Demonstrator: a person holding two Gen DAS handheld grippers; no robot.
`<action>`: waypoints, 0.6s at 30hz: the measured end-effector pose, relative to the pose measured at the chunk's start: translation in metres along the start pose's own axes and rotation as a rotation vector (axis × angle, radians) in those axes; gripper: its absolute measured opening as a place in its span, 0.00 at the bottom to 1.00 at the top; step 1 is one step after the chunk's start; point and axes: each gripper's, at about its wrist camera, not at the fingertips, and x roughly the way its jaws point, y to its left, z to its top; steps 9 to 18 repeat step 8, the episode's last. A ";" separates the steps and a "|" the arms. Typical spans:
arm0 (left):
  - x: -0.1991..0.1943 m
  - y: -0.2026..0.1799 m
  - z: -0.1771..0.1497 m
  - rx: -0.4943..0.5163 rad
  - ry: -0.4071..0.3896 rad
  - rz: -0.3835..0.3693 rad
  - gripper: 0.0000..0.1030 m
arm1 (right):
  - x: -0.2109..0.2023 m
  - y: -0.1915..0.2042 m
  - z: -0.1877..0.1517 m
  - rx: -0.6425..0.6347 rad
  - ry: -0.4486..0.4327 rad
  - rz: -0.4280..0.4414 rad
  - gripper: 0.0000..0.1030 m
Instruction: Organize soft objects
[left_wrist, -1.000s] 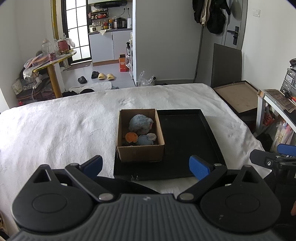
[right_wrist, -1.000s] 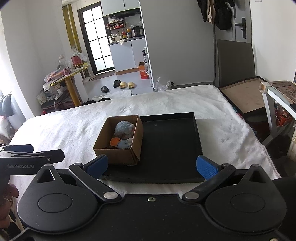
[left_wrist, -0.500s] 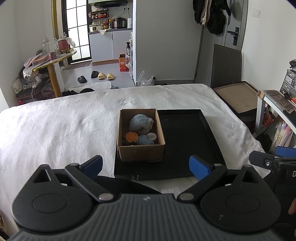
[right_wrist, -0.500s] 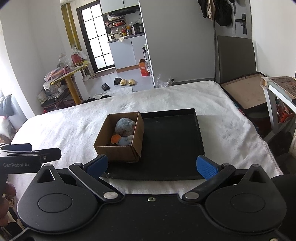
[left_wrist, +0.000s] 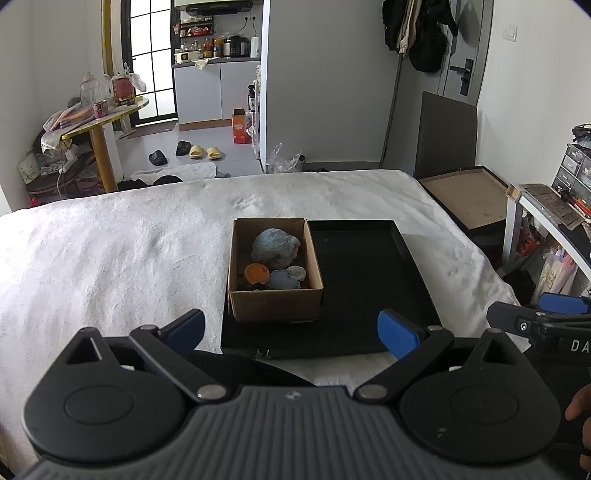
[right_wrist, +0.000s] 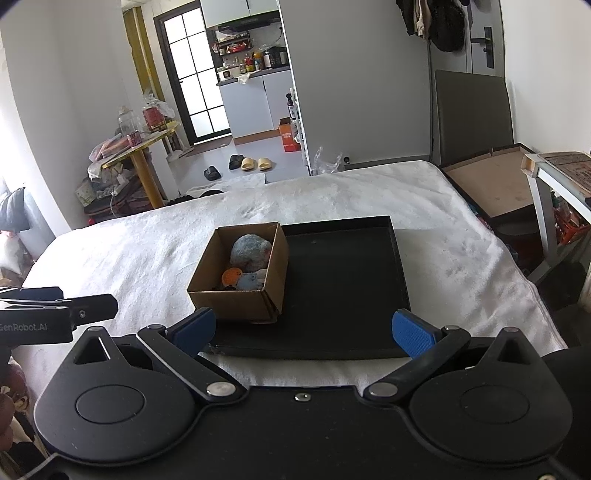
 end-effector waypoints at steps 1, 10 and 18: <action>0.000 0.000 0.000 0.000 0.001 -0.002 0.96 | 0.000 -0.001 0.000 -0.001 0.001 0.002 1.00; 0.005 0.002 0.000 -0.019 0.010 -0.018 0.96 | 0.002 -0.004 0.001 0.023 -0.009 -0.003 1.00; 0.005 0.002 0.000 -0.019 0.010 -0.018 0.96 | 0.002 -0.004 0.001 0.023 -0.009 -0.003 1.00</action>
